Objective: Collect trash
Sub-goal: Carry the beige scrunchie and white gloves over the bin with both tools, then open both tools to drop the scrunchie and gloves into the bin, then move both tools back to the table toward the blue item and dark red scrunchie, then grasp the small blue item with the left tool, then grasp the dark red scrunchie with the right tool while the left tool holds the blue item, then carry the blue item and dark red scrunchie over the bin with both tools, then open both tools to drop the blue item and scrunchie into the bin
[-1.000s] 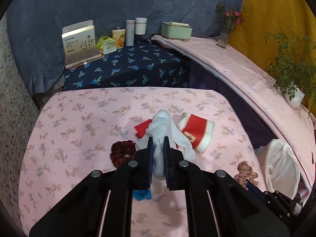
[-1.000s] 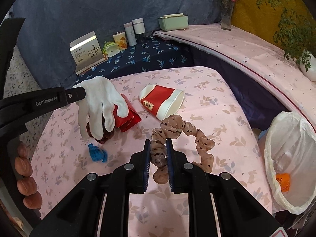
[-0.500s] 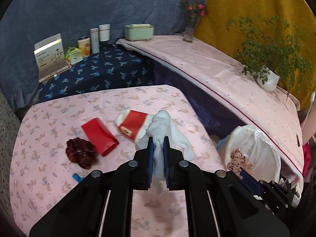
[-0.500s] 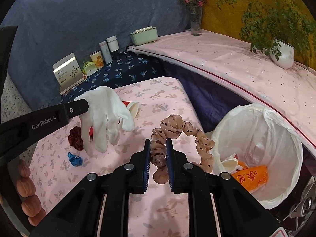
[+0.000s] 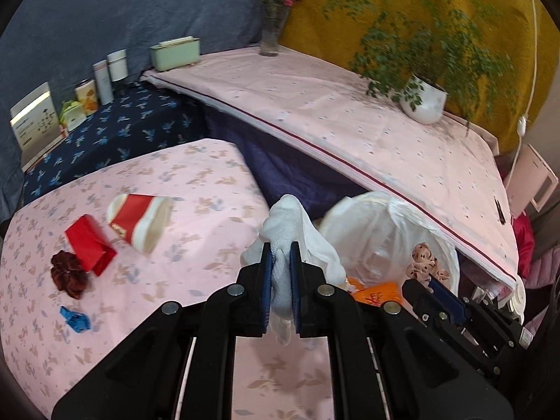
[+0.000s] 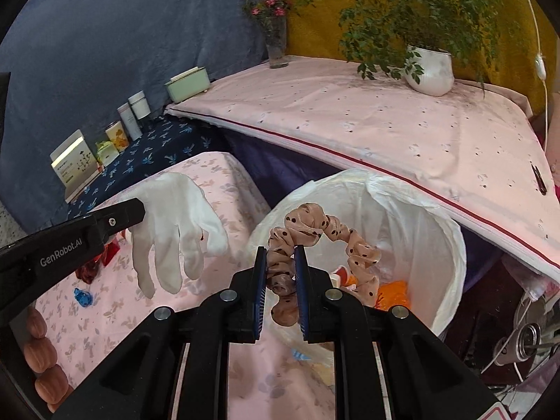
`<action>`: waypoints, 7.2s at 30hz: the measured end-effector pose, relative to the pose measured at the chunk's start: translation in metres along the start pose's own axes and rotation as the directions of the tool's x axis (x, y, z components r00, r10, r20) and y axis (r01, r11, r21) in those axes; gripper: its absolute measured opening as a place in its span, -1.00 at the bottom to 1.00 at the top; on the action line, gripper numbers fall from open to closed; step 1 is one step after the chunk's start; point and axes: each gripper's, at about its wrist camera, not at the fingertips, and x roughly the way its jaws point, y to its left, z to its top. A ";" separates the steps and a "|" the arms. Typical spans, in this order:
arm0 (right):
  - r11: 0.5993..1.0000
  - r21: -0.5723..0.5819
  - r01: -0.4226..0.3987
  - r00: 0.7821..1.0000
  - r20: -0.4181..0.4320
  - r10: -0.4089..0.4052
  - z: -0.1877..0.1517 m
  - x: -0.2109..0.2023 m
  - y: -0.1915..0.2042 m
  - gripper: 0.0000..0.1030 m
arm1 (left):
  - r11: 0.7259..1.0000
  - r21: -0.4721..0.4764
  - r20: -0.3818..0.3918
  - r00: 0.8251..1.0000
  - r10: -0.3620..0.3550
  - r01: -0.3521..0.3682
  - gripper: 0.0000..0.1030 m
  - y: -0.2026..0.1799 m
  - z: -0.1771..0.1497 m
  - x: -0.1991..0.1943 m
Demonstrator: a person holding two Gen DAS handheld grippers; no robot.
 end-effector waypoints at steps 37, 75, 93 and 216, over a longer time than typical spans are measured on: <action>0.995 0.071 0.063 0.998 -0.015 -0.062 0.001 0.021 -0.048 -0.22 | 1.000 0.024 -0.027 1.000 -0.004 0.004 0.13 -0.033 -0.004 0.029; 0.989 -0.130 -0.069 0.995 -0.083 0.058 -0.027 0.038 0.091 -0.10 | 0.895 -0.327 -0.070 0.952 0.297 -0.303 0.49 0.168 -0.065 -0.005; 0.959 -0.236 -0.155 0.979 -0.166 0.117 -0.053 0.069 0.185 -0.10 | 0.827 -0.417 -0.196 0.925 0.325 -0.379 0.33 0.259 -0.101 0.013; 0.987 0.156 0.026 1.000 -0.008 -0.025 -0.002 0.009 -0.072 -0.83 | 0.993 0.112 -0.089 0.996 -0.022 0.032 0.00 -0.080 -0.022 0.053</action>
